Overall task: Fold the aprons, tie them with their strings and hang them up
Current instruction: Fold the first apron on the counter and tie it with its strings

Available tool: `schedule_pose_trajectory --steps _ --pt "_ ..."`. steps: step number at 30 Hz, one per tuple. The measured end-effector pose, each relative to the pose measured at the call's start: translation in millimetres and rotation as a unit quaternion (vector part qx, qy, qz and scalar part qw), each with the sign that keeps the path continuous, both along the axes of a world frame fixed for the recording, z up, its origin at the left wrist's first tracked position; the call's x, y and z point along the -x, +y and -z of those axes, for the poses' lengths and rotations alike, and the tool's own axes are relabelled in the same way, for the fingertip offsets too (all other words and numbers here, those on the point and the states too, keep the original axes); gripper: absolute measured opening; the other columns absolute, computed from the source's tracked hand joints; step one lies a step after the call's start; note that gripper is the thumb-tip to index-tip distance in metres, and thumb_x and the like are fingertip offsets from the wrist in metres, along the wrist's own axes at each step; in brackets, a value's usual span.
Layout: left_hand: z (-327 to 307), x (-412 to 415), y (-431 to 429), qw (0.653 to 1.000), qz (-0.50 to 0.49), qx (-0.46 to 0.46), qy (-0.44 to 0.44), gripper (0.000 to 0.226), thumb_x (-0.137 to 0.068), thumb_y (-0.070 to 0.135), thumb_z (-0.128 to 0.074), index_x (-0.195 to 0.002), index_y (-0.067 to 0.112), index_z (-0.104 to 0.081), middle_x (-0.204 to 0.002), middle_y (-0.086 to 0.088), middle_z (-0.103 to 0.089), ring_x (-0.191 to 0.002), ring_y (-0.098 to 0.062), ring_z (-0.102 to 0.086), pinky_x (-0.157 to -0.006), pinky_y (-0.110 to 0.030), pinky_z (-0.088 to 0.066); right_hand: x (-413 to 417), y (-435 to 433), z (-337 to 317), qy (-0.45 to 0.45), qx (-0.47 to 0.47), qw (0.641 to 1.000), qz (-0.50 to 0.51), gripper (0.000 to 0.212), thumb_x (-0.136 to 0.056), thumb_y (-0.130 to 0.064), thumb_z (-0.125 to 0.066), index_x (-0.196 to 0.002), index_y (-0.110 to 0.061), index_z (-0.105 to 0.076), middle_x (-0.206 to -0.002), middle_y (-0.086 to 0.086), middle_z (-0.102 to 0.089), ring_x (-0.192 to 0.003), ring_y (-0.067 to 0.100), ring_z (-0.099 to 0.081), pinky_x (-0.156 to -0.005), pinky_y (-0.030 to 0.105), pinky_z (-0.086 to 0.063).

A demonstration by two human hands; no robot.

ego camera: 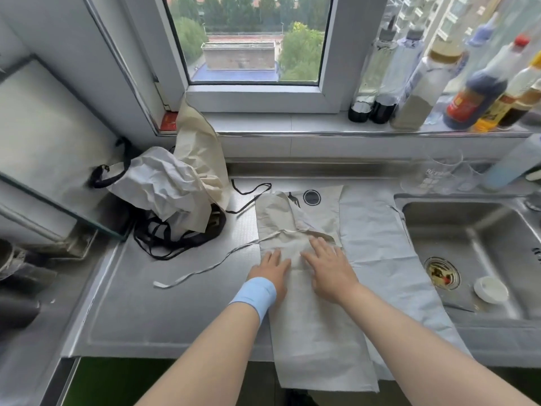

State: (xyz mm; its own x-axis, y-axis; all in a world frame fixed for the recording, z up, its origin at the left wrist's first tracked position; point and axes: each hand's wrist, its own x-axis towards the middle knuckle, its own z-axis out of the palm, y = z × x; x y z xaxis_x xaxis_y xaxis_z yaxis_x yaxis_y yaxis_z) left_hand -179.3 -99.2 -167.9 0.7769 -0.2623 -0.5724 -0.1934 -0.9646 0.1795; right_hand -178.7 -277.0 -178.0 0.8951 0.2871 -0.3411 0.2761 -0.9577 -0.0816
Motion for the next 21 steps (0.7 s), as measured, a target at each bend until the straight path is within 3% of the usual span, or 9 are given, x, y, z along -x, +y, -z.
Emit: schedule_pose_trajectory --steps 2,3,5,8,13,18,21 --pt "1.5 -7.7 8.1 1.0 0.007 -0.011 0.017 0.067 -0.087 0.023 -0.052 -0.147 0.035 -0.025 -0.161 0.002 -0.002 -0.148 -0.02 -0.003 -0.112 -0.044 -0.029 -12.9 -0.3 5.4 0.052 0.011 0.998 0.026 0.071 -0.088 -0.03 -0.051 -0.153 -0.025 -0.023 -0.165 0.008 -0.005 -0.151 0.025 -0.011 -0.118 0.05 -0.017" --pt "-0.3 -13.6 11.8 1.0 0.013 -0.012 0.01 0.062 -0.086 0.024 -0.052 -0.144 0.036 -0.032 -0.159 0.004 -0.01 -0.146 -0.02 -0.012 -0.111 -0.043 -0.03 -20.7 -0.3 7.3 0.062 0.01 0.997 0.036 0.068 -0.088 -0.034 -0.05 -0.151 -0.024 -0.027 -0.162 0.009 -0.017 -0.147 0.025 -0.022 -0.114 0.048 -0.025" --pt "-7.7 -26.4 18.2 1.0 0.007 -0.016 -0.003 0.046 -0.086 0.032 -0.051 -0.132 0.038 -0.048 -0.149 0.006 -0.03 -0.137 -0.021 -0.032 -0.107 -0.039 -0.034 -36.3 1.5 6.0 0.012 0.007 0.999 0.032 0.049 -0.09 -0.039 -0.046 -0.136 -0.022 -0.045 -0.141 0.006 -0.049 -0.129 0.025 -0.047 -0.1 0.04 -0.038" --pt "-20.5 -55.1 21.5 0.999 -0.017 -0.022 0.024 0.036 -0.088 0.04 -0.047 -0.121 0.038 -0.06 -0.132 0.009 -0.05 -0.122 -0.023 -0.051 -0.097 -0.033 -0.041 -69.1 12.9 -5.0 -0.075 -0.036 0.994 0.073 0.029 -0.095 -0.036 -0.042 -0.109 -0.021 -0.061 -0.11 0.004 -0.07 -0.103 0.029 -0.064 -0.084 0.035 -0.042" --pt "-25.3 -109.3 23.6 0.995 -0.091 0.027 0.013 0.03 -0.093 0.032 -0.046 -0.118 0.037 -0.061 -0.126 0.006 -0.06 -0.113 -0.021 -0.057 -0.095 -0.031 -0.046 -143.3 34.8 -20.3 -0.07 -0.172 0.96 0.208 0.029 -0.096 -0.036 -0.044 -0.103 -0.02 -0.067 -0.104 0.006 -0.07 -0.099 0.031 -0.064 -0.073 0.034 -0.044" --pt "-26.1 -155.9 26.6 0.978 -0.167 0.072 -0.097 0.035 -0.096 0.02 -0.041 -0.122 0.034 -0.06 -0.128 0.006 -0.059 -0.114 -0.021 -0.057 -0.092 -0.03 -0.044 -207.6 53.8 -18.3 0.01 -0.195 0.949 0.246 0.037 -0.089 -0.04 -0.046 -0.067 -0.015 -0.061 -0.077 0.005 -0.067 -0.08 0.031 -0.061 -0.062 0.03 -0.042" --pt "-19.7 -182.2 30.4 0.973 -0.191 0.091 -0.096 0.04 -0.096 0.015 -0.04 -0.129 0.03 -0.057 -0.133 0.004 -0.054 -0.119 -0.022 -0.055 -0.097 -0.035 -0.044 -230.1 61.9 -10.3 0.072 -0.198 0.941 0.267 0.046 -0.085 -0.051 -0.046 -0.06 -0.014 -0.057 -0.064 0.003 -0.064 -0.07 0.028 -0.062 -0.063 0.029 -0.048"
